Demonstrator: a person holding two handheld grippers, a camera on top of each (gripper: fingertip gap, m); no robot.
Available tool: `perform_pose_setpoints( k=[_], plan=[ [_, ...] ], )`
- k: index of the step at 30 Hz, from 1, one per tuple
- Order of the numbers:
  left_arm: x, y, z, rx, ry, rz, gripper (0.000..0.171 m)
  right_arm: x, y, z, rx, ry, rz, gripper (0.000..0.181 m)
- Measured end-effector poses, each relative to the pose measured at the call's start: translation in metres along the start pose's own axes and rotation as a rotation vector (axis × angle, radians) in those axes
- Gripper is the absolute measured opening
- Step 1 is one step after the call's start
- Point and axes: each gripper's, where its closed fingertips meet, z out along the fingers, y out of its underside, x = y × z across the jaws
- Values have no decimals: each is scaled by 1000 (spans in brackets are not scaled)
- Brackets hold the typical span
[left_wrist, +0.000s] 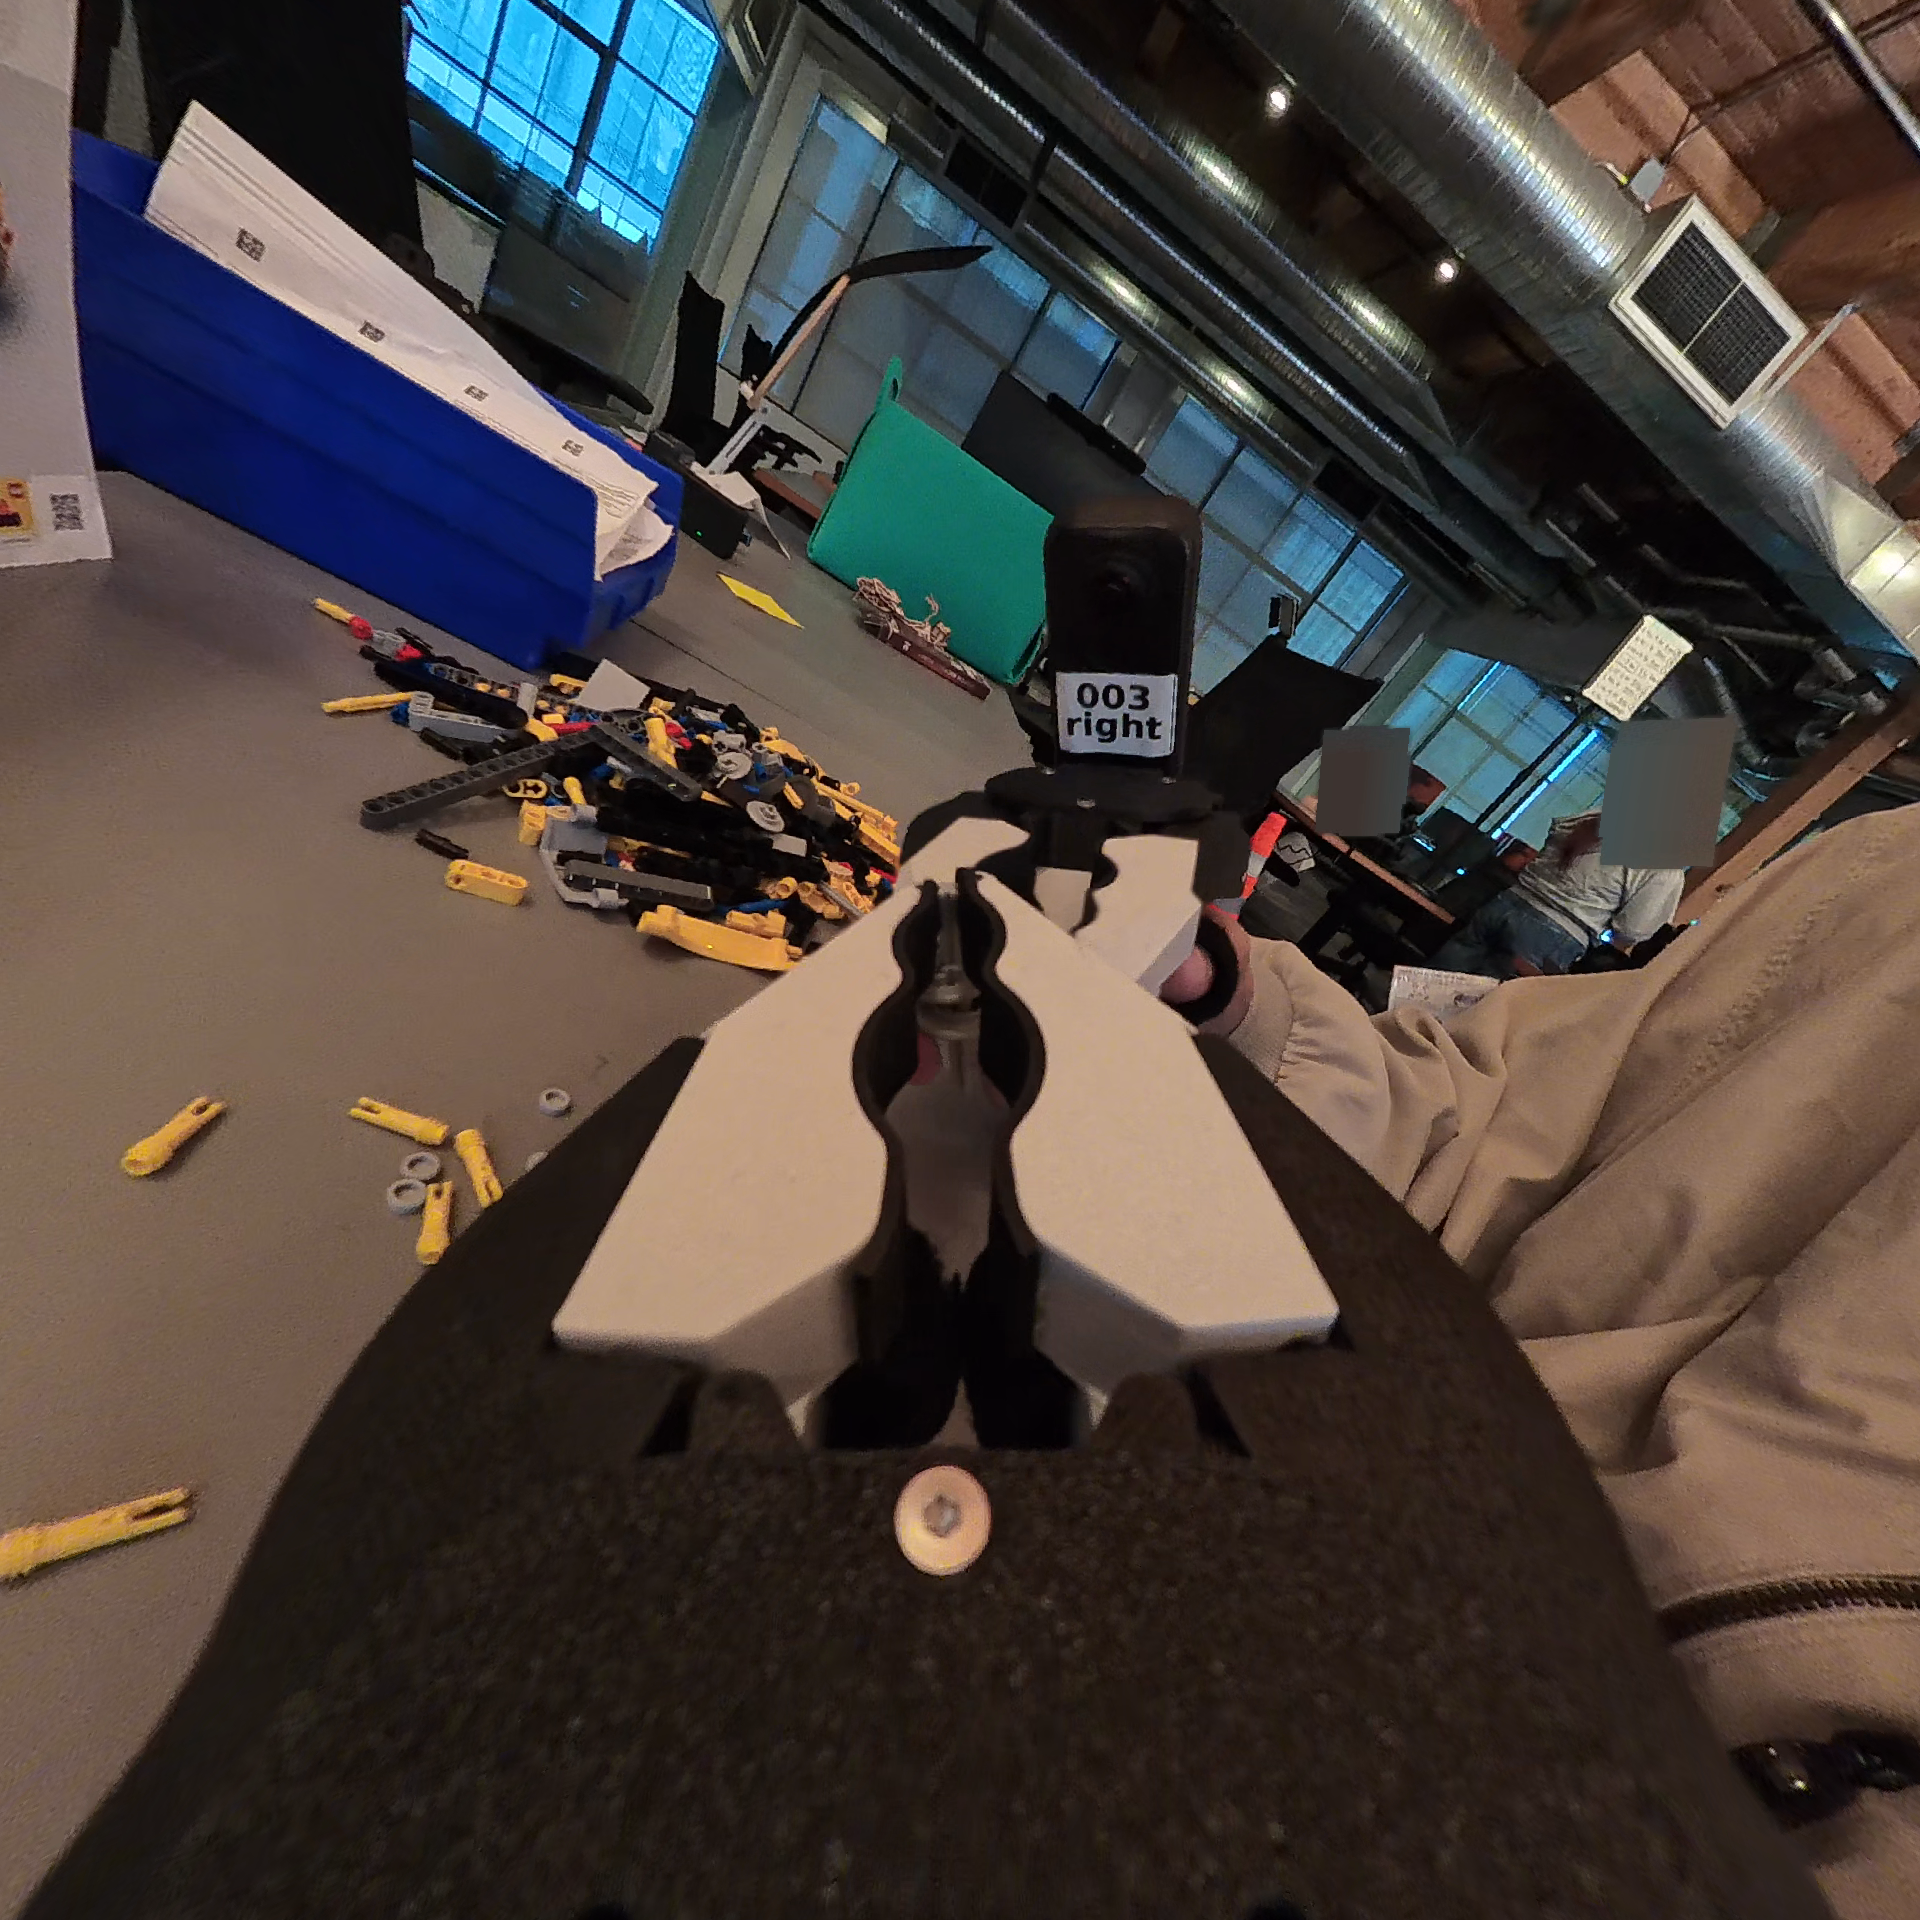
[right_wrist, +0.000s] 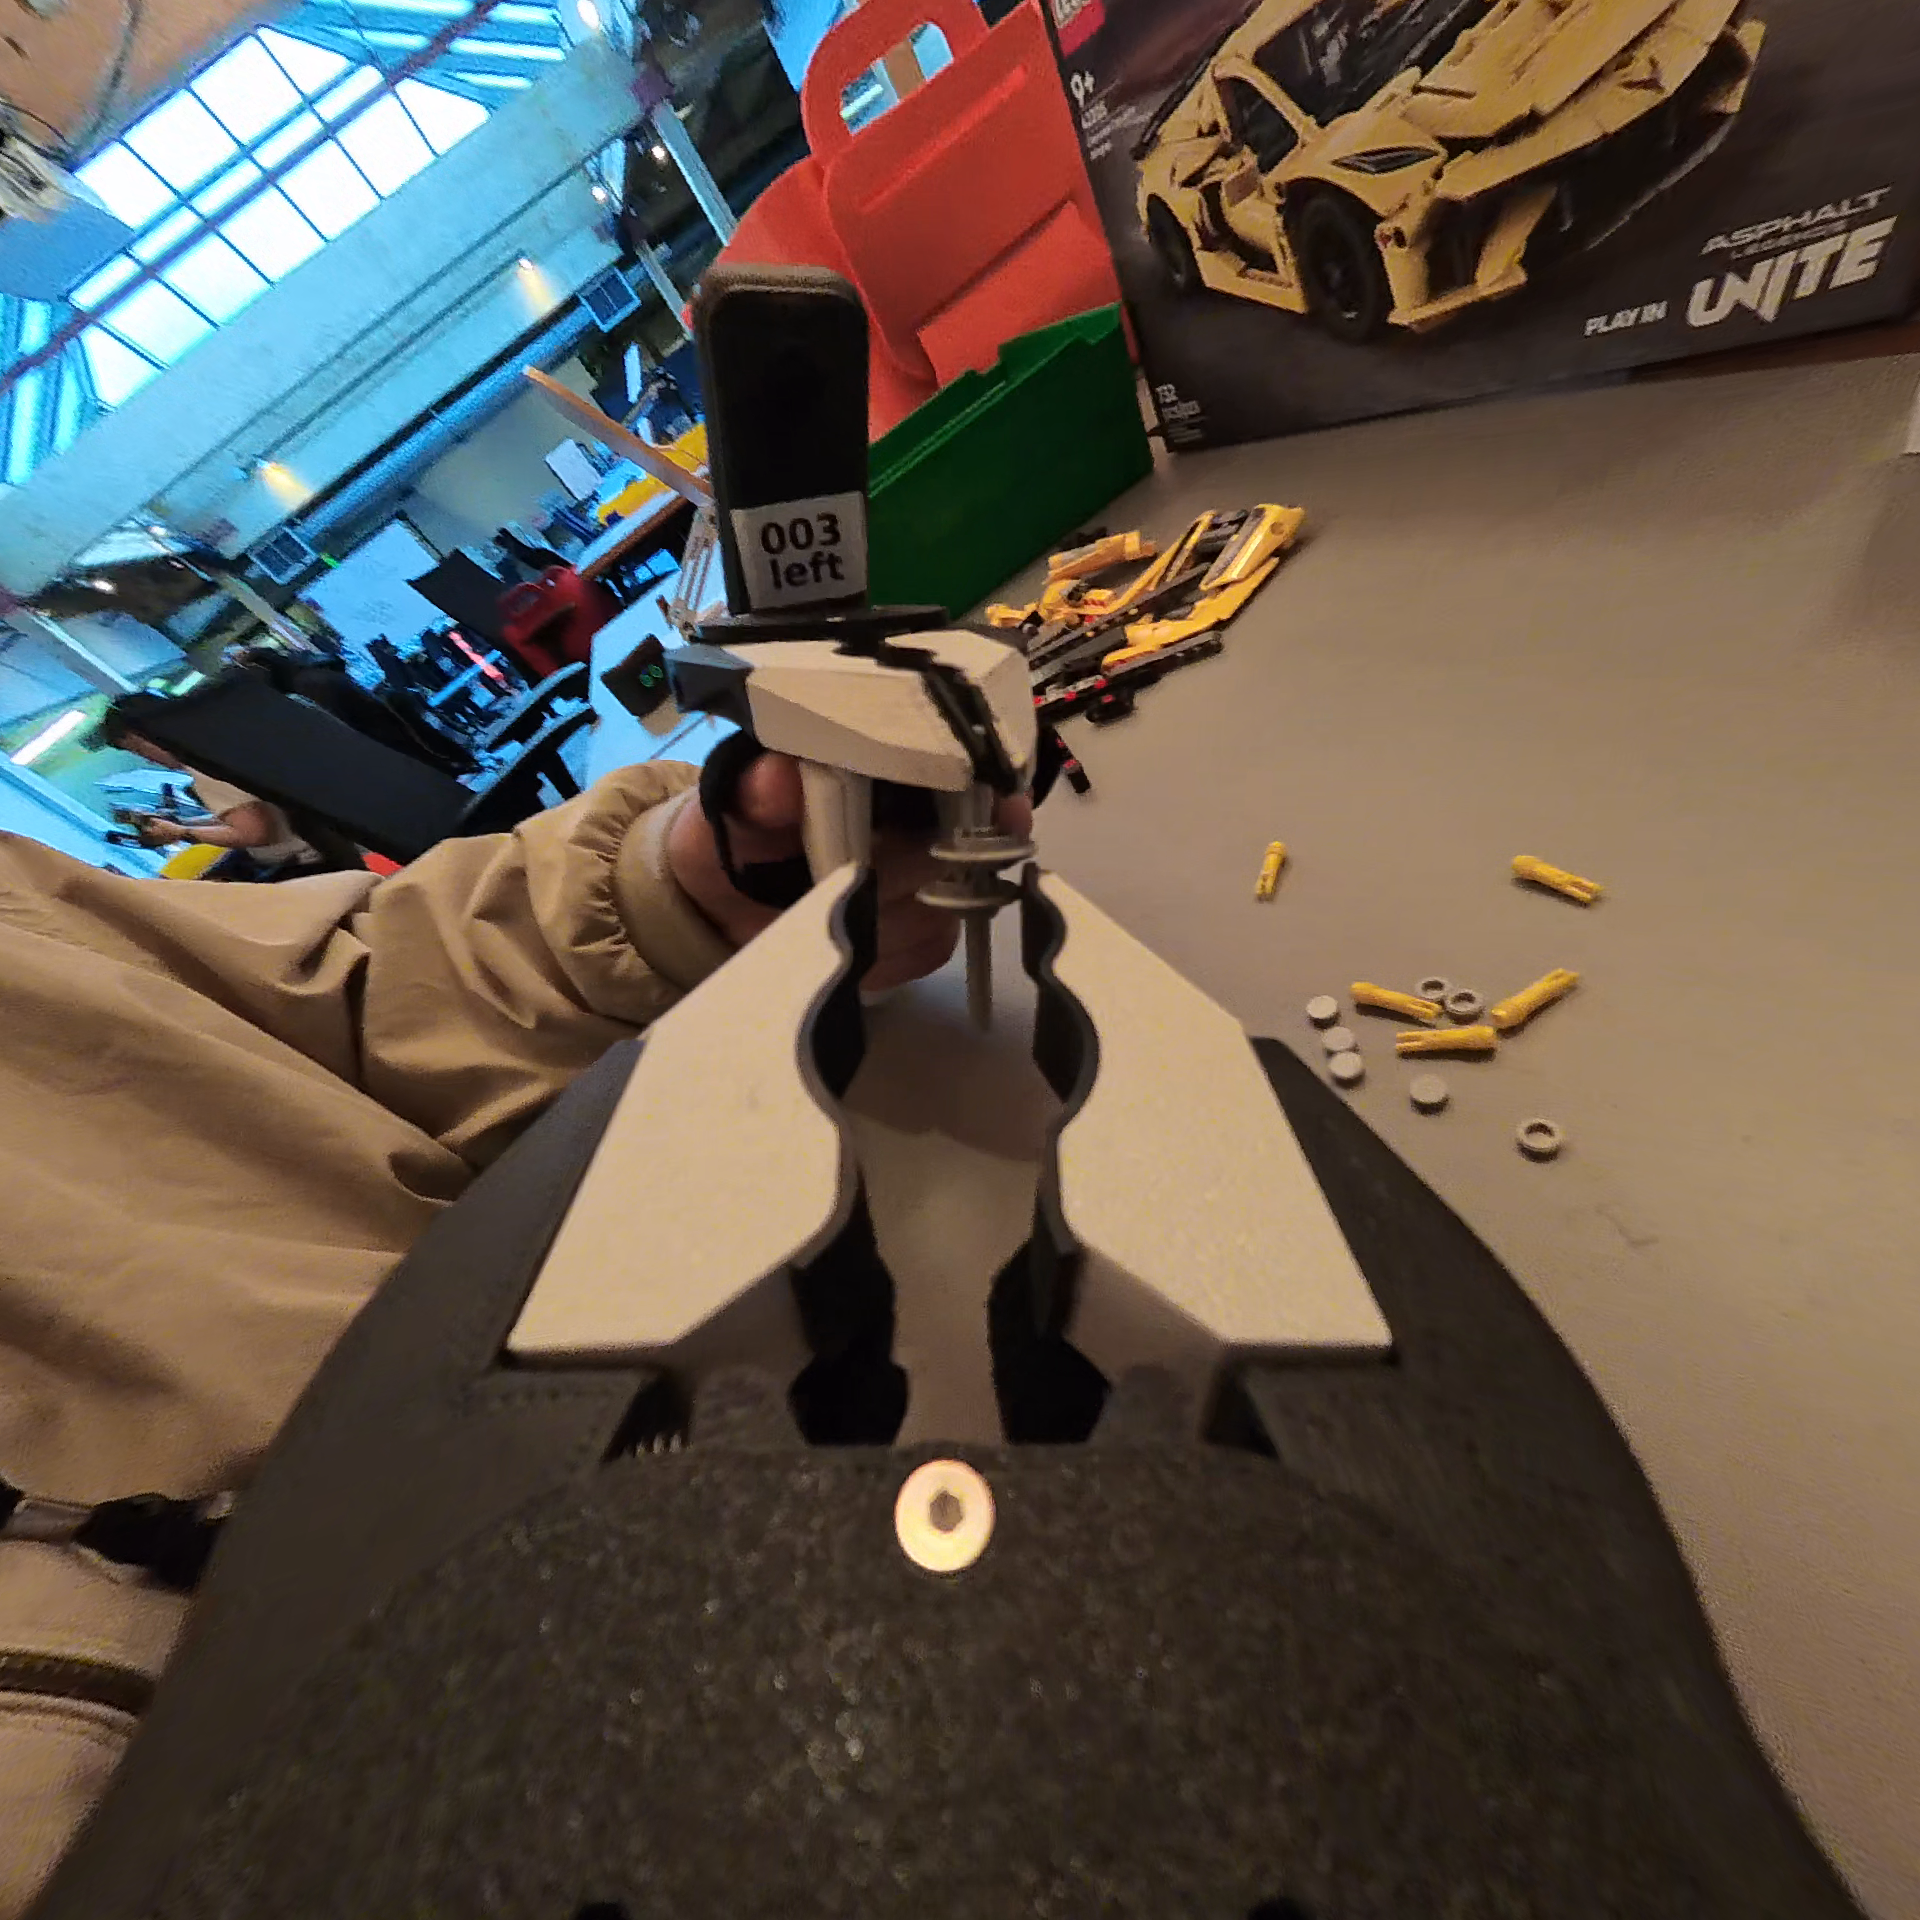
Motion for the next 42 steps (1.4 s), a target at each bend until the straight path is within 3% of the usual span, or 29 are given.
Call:
perform_pose_setpoints(
  k=[2, 8, 12, 16, 21, 23, 25, 27, 29, 31, 33, 34, 38, 40, 42],
  plan=[
    [0, 2, 1, -10, -3, 4, 3, 4, 3, 0, -12, 35, -28, 18],
    [-3, 7, 3, -46, 27, -84, 9, 11, 1, -3, -1, 92, -52, 18],
    [-4, 7, 5, -40, -15, -22, 3, 9, 1, -2, 2, 89, -46, 18],
    [-6, 8, 4, -24, 4, -121, 2, 10, 3, -3, 2, 74, -27, 18],
    [-9, 10, 3, -75, -81, 2, 2, 12, 8, -2, -39, 58, -9, 18],
    [-15, -8, -6, 25, -119, -11, 2, 18, 17, -2, -126, 105, -51, 17],
    [-23, -67, -48, 302, -125, -48, 3, 40, 50, -7, -313, 218, -95, 17],
    [-33, -84, -81, 339, -160, -20, 3, 41, 36, -20, -218, 215, -49, 17],
    [-44, -80, -87, 398, -151, -117, 3, 63, 16, -47, -191, 351, -88, 18],
    [-44, -64, -67, 354, -64, -246, 3, 114, 5, -91, -237, 619, -168, 18],
    [-42, -50, -48, 302, -58, -255, 3, 162, 1, -143, -278, 901, -226, 18],
    [-38, -44, -40, 273, -39, -258, 3, 174, 3, -160, -288, 965, -239, 18],
    [-31, -30, -24, 229, -16, -291, 3, 185, 6, -186, -266, 1073, -233, 28],
    [-32, -26, -21, 210, -39, -280, 3, 175, 0, -173, -231, 1036, -265, 46],
    [-32, -24, -19, 204, -56, -269, 4, 148, -15, -143, -165, 957, -349, 50]
  ],
)
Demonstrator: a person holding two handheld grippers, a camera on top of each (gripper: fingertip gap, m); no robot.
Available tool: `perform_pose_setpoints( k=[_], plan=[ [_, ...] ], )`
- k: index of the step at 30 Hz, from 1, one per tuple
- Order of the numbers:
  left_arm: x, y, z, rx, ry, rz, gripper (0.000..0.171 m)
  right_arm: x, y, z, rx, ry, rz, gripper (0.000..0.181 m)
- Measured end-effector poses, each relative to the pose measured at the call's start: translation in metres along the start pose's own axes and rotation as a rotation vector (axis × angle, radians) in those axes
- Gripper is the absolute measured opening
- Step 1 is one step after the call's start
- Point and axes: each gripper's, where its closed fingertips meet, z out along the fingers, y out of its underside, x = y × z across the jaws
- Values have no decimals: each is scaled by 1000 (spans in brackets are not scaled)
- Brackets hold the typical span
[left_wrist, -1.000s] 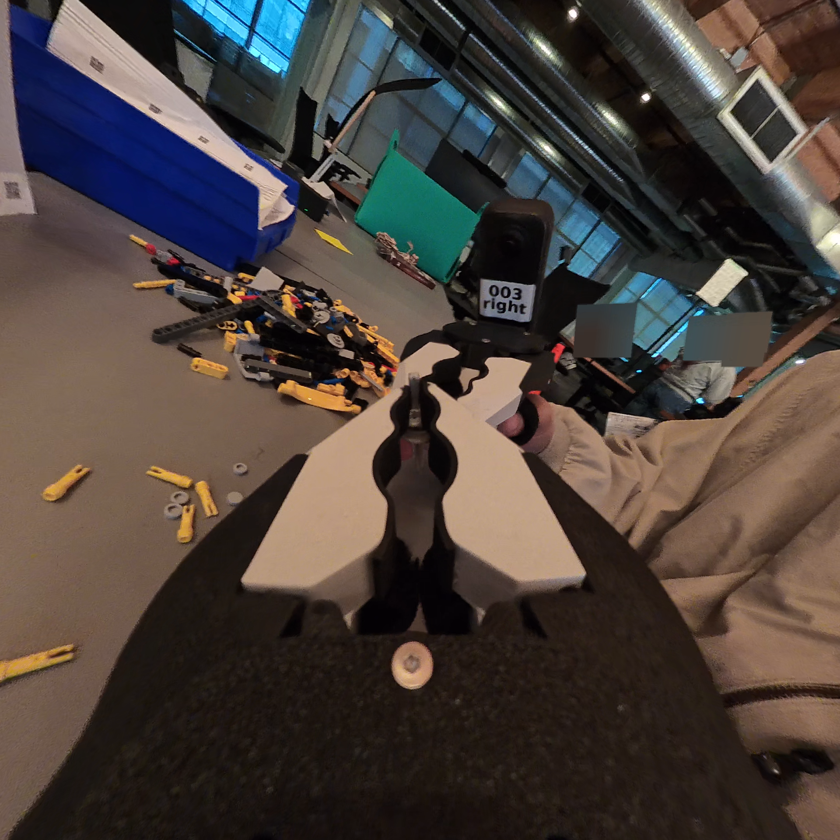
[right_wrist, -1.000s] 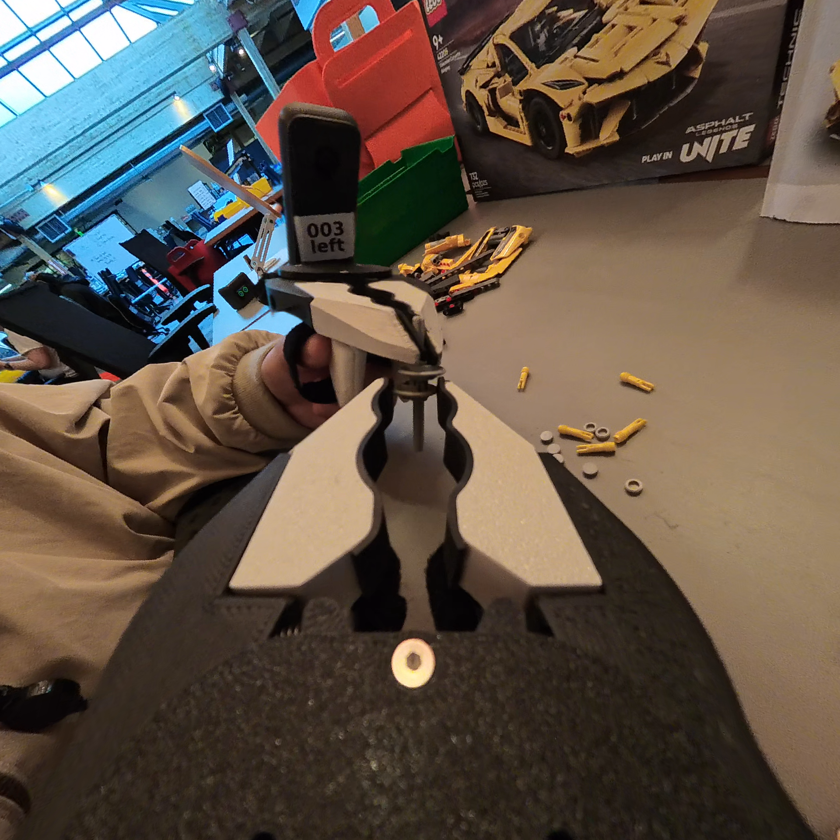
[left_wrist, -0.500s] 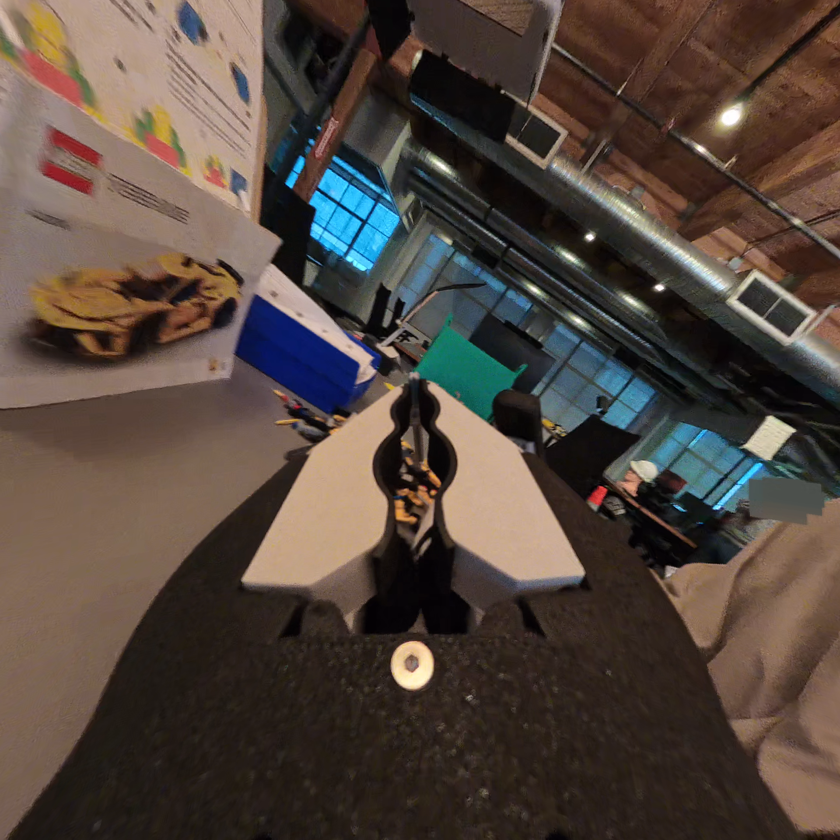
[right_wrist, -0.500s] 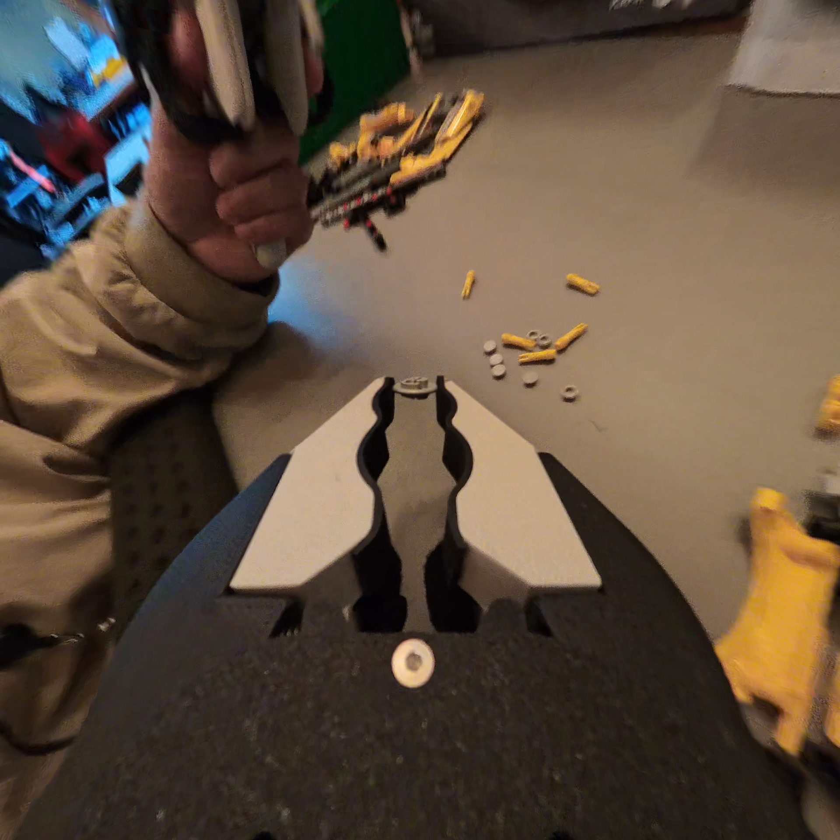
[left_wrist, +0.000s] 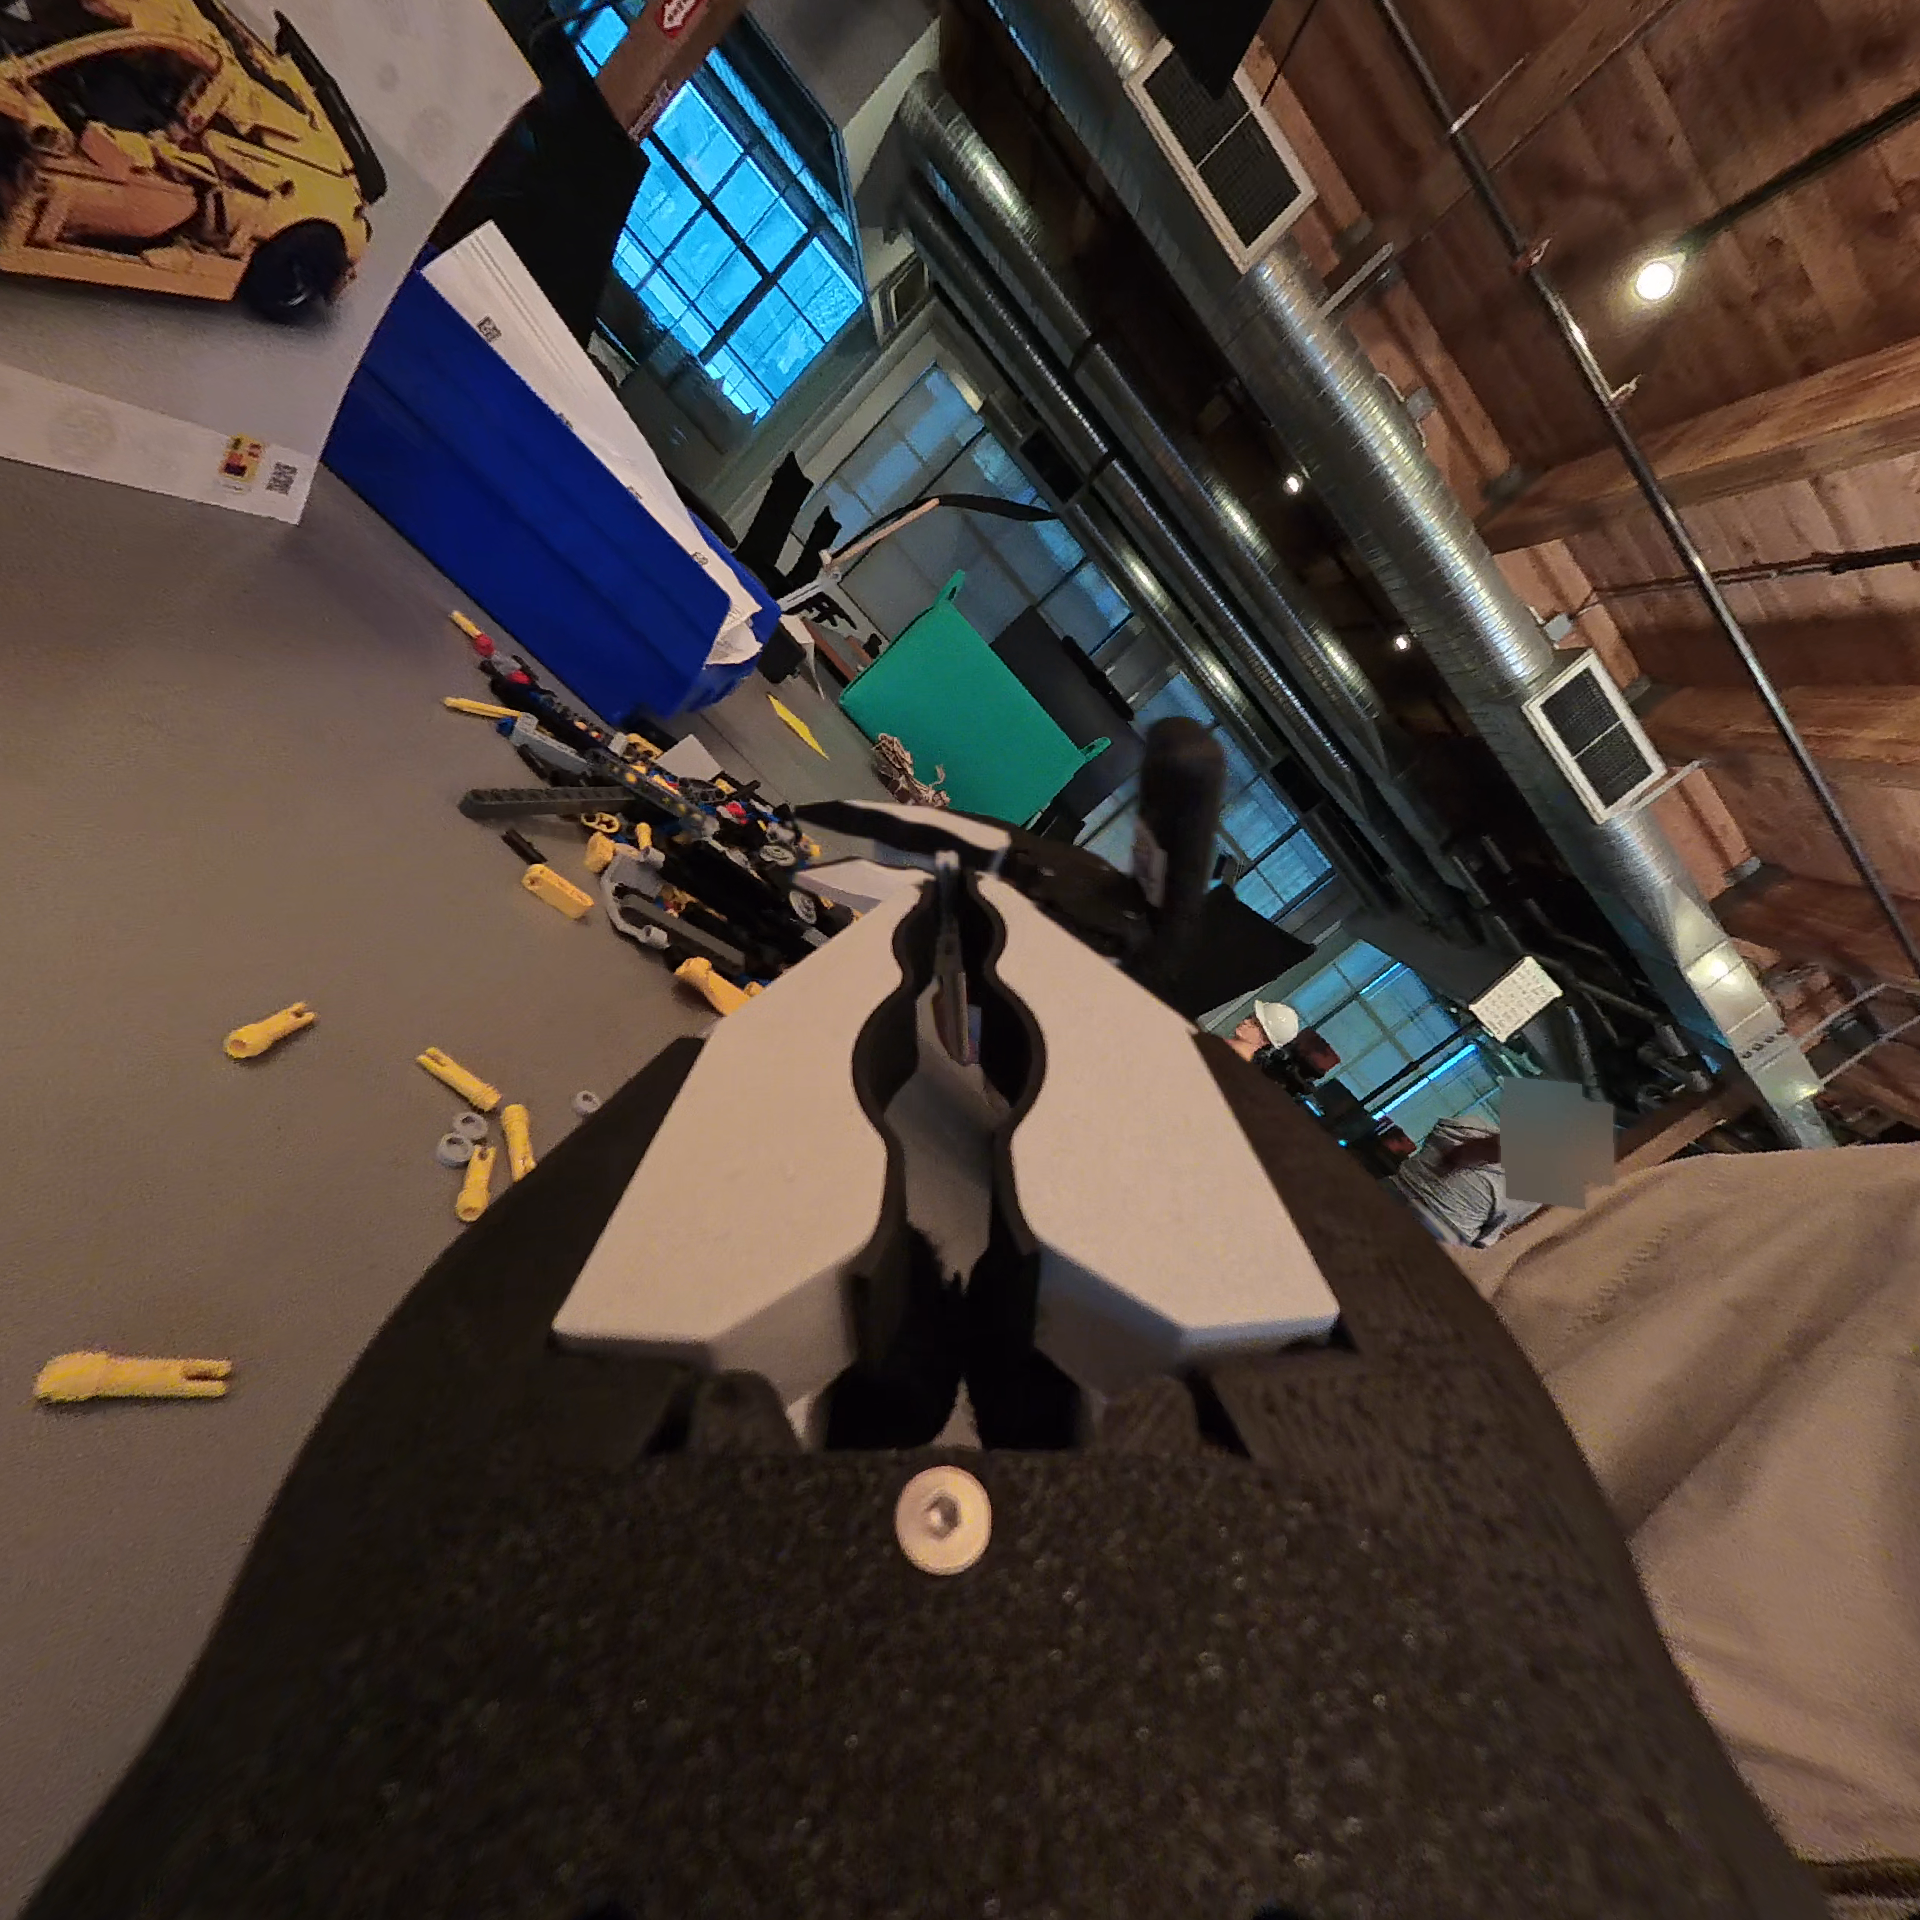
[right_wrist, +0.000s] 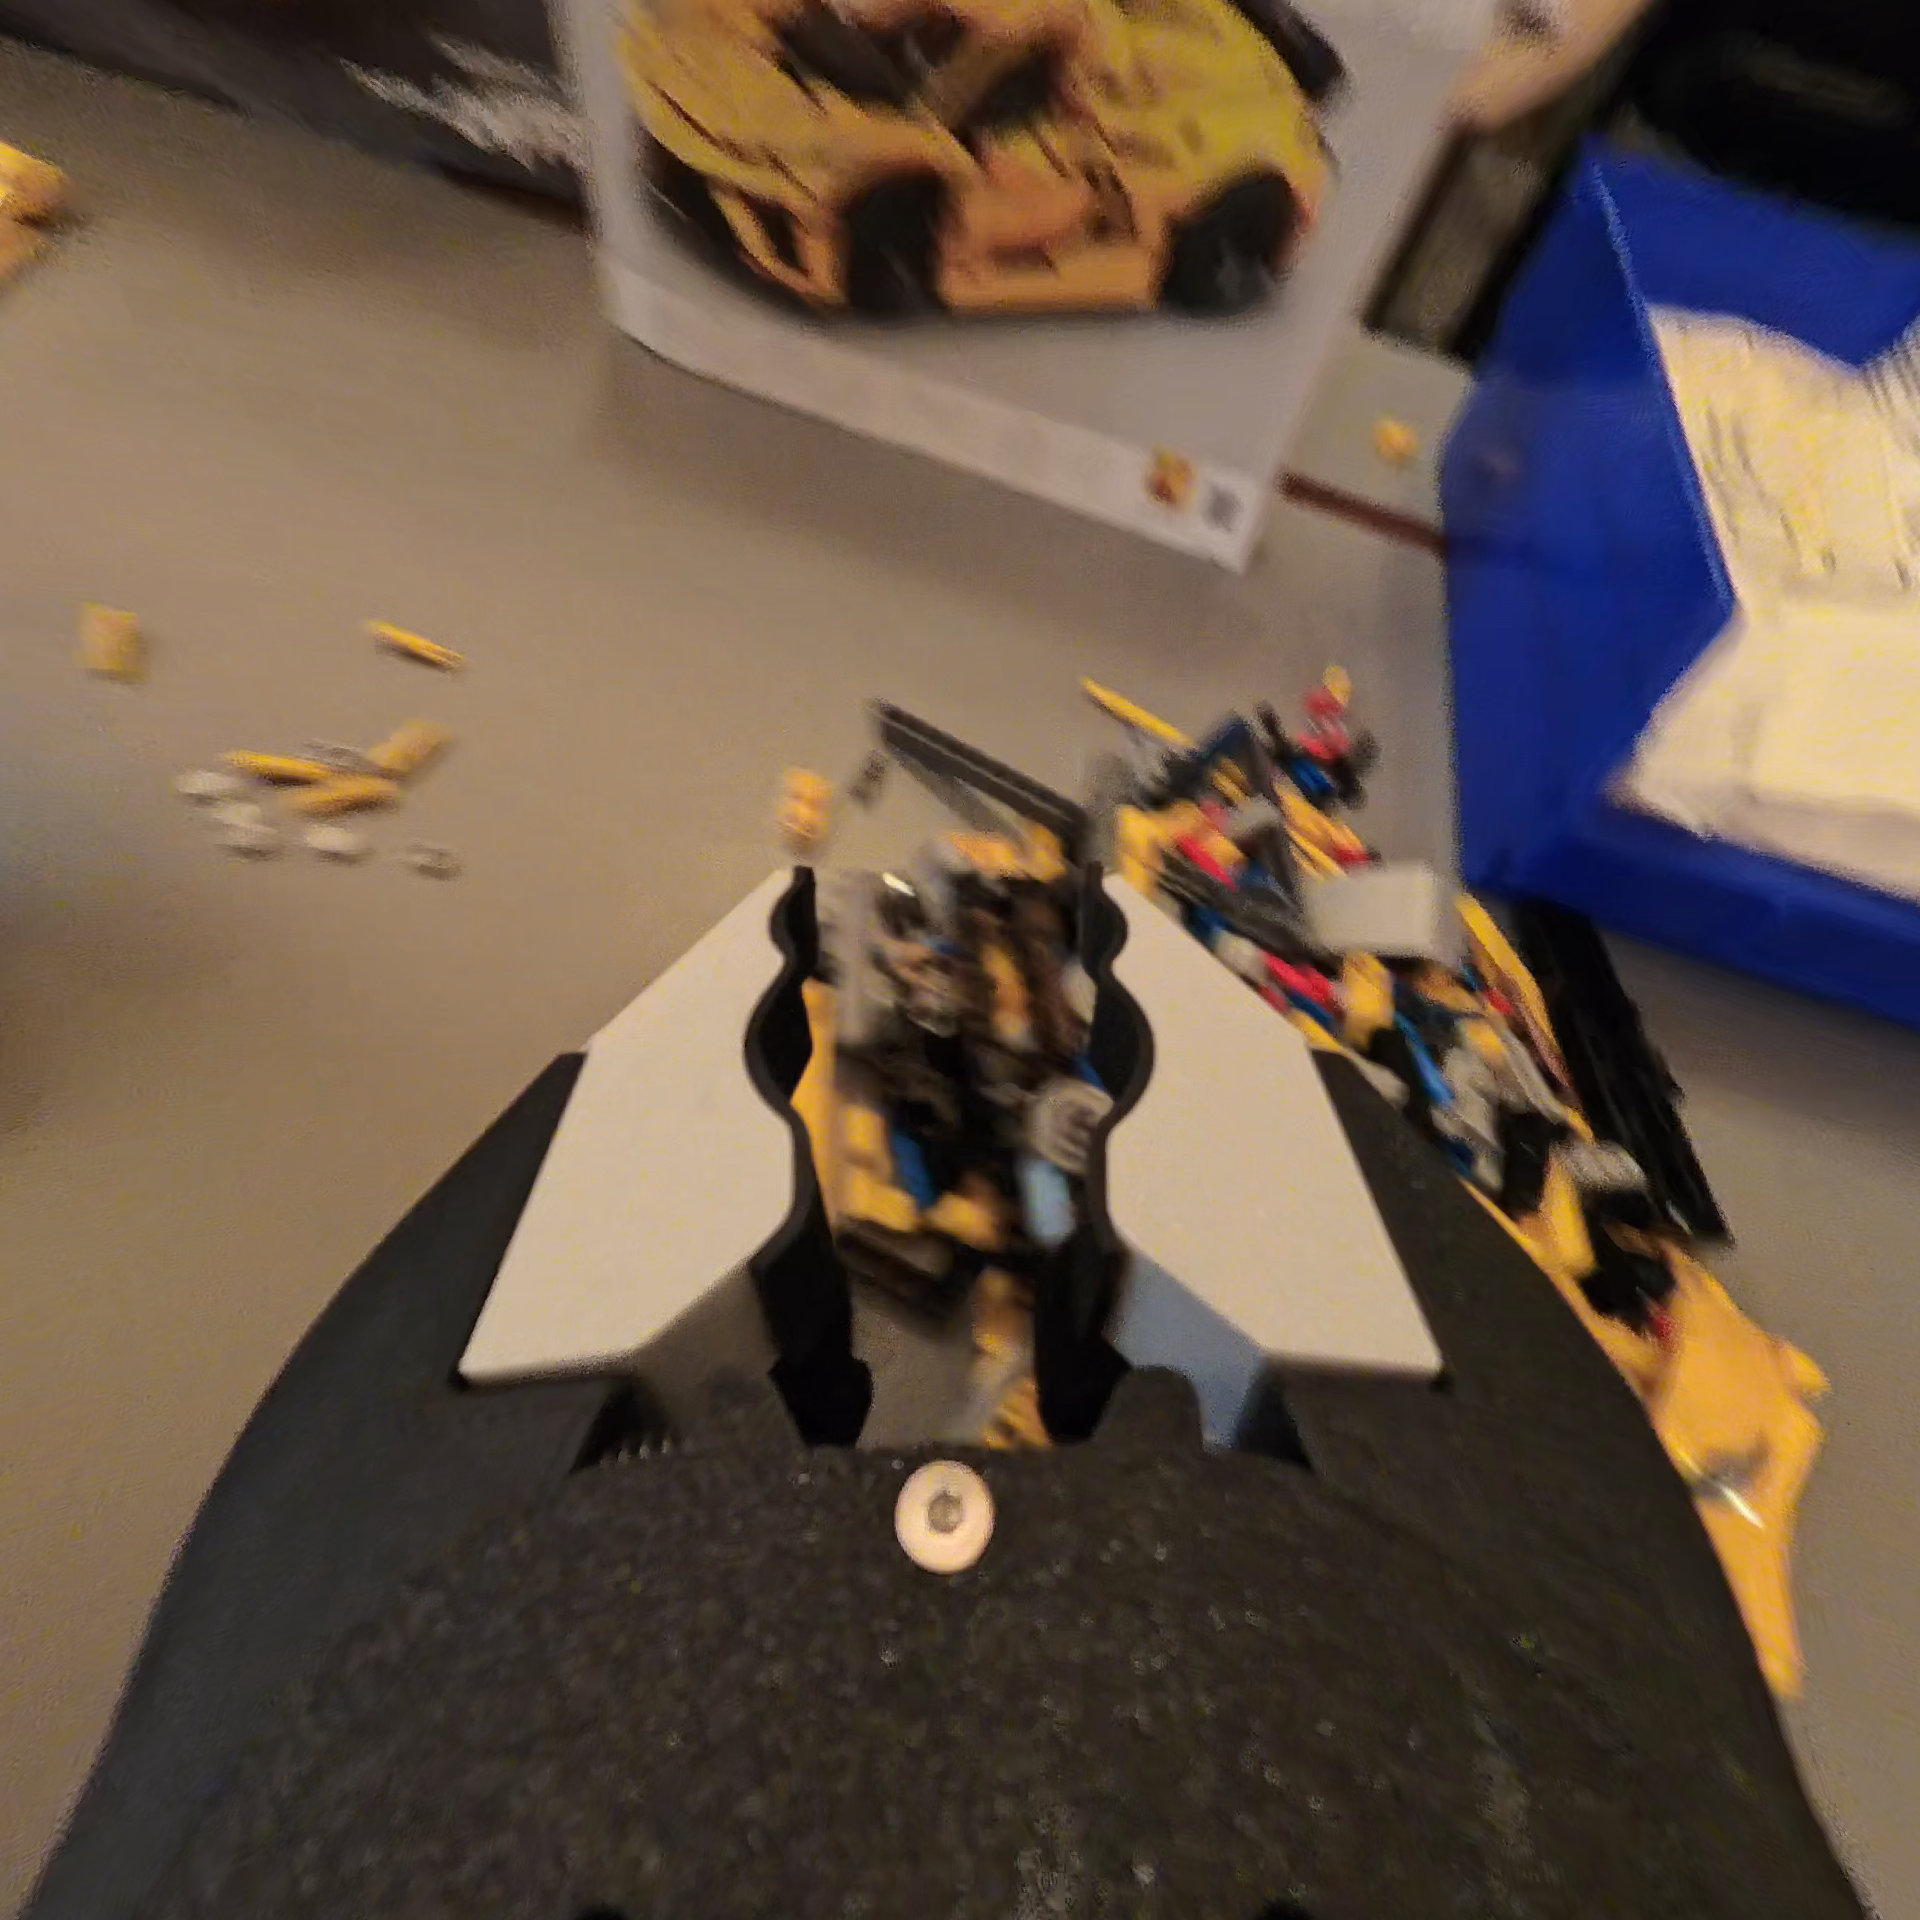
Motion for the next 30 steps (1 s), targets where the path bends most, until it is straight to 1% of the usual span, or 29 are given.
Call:
perform_pose_setpoints(
  k=[2, 4, 5, 6, 8, 10, 12, 13, 15, 17, 19, 23, 24, 26, 27, 28, 29, 30],
  plan=[
    [-6, 1, 1, 10, -47, 12, 3, -55, -28, -6, 93, -131, -26, 53],
    [-12, 2, 1, 20, -93, 12, 3, -115, -48, -12, 151, -283, -6, 53],
    [-15, 3, 1, 24, -118, 12, 3, -137, -54, -13, 158, -316, -4, 53],
    [-19, 4, 1, 23, -141, 12, 3, -153, -57, -11, 161, -317, -24, 52],
    [-21, 7, 2, 21, -152, 2, 3, -170, -61, -5, 180, -262, -80, 48],
    [-20, 8, 3, 22, -145, -14, 3, -171, -64, 1, 201, -160, -133, 41],
    [-20, 11, 5, 11, -147, -15, 3, -169, -67, 4, 200, -93, -164, 39],
    [-19, 13, 6, 2, -146, -11, 3, -168, -69, 3, 204, -88, -162, 33],
    [-18, 17, 9, -6, -145, -4, 3, -170, -70, 4, 200, -109, -127, 32],
    [-16, 24, 13, -23, -146, 4, 3, -172, -64, 9, 154, -120, -129, 32],
    [-17, 32, 17, -46, -169, 30, 3, -165, -58, 13, 120, -84, -138, 20],
    [-16, 34, 16, -105, -242, 171, 2, -168, -54, 11, 87, -145, -141, 19],
    [-15, 33, 15, -112, -252, 183, 2, -168, -54, 11, 90, -153, -149, 18],
    [-17, 33, 13, -112, -257, 150, 1, -170, -52, 12, 79, -159, -167, 18],
    [-19, 31, 11, -101, -261, 144, 1, -171, -50, 13, 72, -170, -157, 18],
    [-19, 22, 7, -68, -274, 165, 2, -174, -47, 15, 54, -190, -146, 18],
    [-17, 6, 1, -6, -287, 204, 2, -175, -43, 15, 40, -198, -142, 18],
    [-11, -21, -11, 120, -297, 267, 3, -172, -35, 16, -7, -184, -143, 17]
  ],
)
